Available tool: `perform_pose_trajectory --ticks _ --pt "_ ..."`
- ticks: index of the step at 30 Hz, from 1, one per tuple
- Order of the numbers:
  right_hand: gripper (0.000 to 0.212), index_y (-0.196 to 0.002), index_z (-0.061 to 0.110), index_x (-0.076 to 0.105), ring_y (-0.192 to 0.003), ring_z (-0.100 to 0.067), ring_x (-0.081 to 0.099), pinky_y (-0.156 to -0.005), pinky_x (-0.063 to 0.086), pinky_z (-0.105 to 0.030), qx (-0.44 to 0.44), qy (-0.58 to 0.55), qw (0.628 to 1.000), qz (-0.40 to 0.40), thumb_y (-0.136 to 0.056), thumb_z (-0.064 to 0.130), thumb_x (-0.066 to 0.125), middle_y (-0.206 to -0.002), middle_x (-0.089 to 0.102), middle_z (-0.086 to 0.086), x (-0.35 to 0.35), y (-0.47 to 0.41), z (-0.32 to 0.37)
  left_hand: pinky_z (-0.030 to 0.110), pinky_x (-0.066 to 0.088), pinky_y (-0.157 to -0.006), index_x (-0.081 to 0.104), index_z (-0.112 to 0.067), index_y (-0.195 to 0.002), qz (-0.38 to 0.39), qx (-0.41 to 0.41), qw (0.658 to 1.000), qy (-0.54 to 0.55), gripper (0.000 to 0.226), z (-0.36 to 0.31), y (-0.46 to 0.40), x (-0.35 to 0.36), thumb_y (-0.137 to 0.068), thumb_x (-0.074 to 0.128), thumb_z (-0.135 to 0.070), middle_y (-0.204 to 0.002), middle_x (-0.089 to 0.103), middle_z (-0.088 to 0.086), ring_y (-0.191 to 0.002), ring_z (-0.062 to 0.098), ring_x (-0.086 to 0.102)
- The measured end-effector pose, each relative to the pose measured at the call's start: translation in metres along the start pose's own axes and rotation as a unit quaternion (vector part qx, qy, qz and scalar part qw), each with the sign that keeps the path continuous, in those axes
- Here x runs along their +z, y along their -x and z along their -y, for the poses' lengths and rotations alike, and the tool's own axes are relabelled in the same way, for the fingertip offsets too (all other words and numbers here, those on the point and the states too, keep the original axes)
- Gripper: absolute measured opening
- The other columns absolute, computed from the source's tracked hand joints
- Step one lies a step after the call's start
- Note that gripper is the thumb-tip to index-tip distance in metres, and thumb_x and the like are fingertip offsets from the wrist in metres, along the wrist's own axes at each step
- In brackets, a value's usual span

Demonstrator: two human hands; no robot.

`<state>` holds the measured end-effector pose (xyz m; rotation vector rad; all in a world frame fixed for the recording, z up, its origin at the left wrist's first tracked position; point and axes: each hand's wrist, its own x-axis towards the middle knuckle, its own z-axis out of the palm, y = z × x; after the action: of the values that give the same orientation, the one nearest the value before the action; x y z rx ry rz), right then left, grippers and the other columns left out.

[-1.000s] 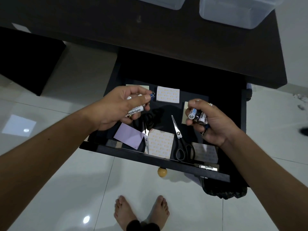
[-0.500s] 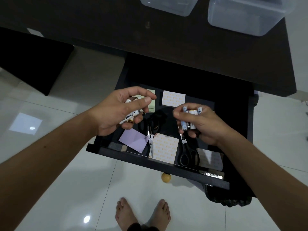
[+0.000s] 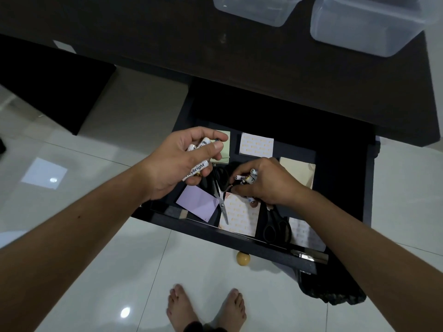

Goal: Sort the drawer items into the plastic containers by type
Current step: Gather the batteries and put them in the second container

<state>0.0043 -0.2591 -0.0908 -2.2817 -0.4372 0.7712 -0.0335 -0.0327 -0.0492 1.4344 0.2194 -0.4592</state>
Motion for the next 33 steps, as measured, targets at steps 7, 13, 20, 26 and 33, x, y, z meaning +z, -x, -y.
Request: perform_pose_trajectory --ticks 7,13,20,26,33 --pt "0.013 -0.104 0.022 0.079 -0.055 -0.009 0.073 -0.046 0.051 -0.016 -0.012 0.002 1.000 0.011 -0.090 0.021 0.081 -0.093 0.076 0.002 -0.003 0.003 -0.005 0.020 0.033 -0.039 0.067 -0.016 -0.109 -0.045 -0.003 0.999 -0.012 0.012 0.001 -0.003 0.006 -0.101 0.066 -0.025 -0.087 0.063 0.004 -0.058 0.014 0.053" --pt "0.010 -0.104 0.026 0.079 -0.056 -0.010 0.069 -0.060 0.063 -0.031 -0.064 0.115 0.991 0.032 -0.094 0.029 0.076 -0.093 0.074 0.002 -0.001 -0.006 -0.001 0.020 0.042 -0.042 0.063 -0.025 -0.096 -0.104 -0.012 0.964 -0.244 0.012 0.018 -0.006 0.015 -0.096 0.075 -0.028 -0.082 0.066 0.002 -0.058 0.016 0.060" --pt "0.004 -0.097 0.028 0.075 -0.073 -0.008 0.064 -0.070 0.056 -0.032 -0.045 0.121 0.991 -0.015 -0.094 0.028 0.073 -0.090 0.072 0.006 -0.014 0.001 -0.012 0.036 0.063 -0.063 0.059 -0.028 -0.110 -0.135 -0.007 0.919 -0.371 0.020 0.033 -0.006 0.022 -0.097 0.070 -0.018 -0.090 0.072 0.006 -0.067 0.020 0.070" --pt "0.002 -0.094 0.032 0.076 -0.073 -0.003 0.069 -0.073 0.061 -0.035 -0.026 0.073 0.997 -0.024 -0.092 0.032 0.076 -0.086 0.074 0.011 -0.025 0.015 -0.027 0.027 0.044 -0.050 0.049 -0.025 -0.127 -0.164 -0.045 0.899 -0.403 0.033 0.035 -0.011 0.026 -0.100 0.061 -0.012 -0.082 0.064 0.009 -0.062 0.021 0.059" --pt "0.005 -0.097 0.028 0.078 -0.067 0.002 0.070 -0.067 0.055 -0.019 -0.008 0.033 0.999 -0.025 -0.093 0.025 0.077 -0.092 0.073 0.013 -0.028 0.034 -0.033 0.022 0.034 -0.044 0.053 -0.021 -0.110 -0.189 -0.062 0.888 -0.414 0.022 0.035 -0.017 0.029 -0.099 0.058 -0.003 -0.073 0.053 0.003 -0.053 0.015 0.048"
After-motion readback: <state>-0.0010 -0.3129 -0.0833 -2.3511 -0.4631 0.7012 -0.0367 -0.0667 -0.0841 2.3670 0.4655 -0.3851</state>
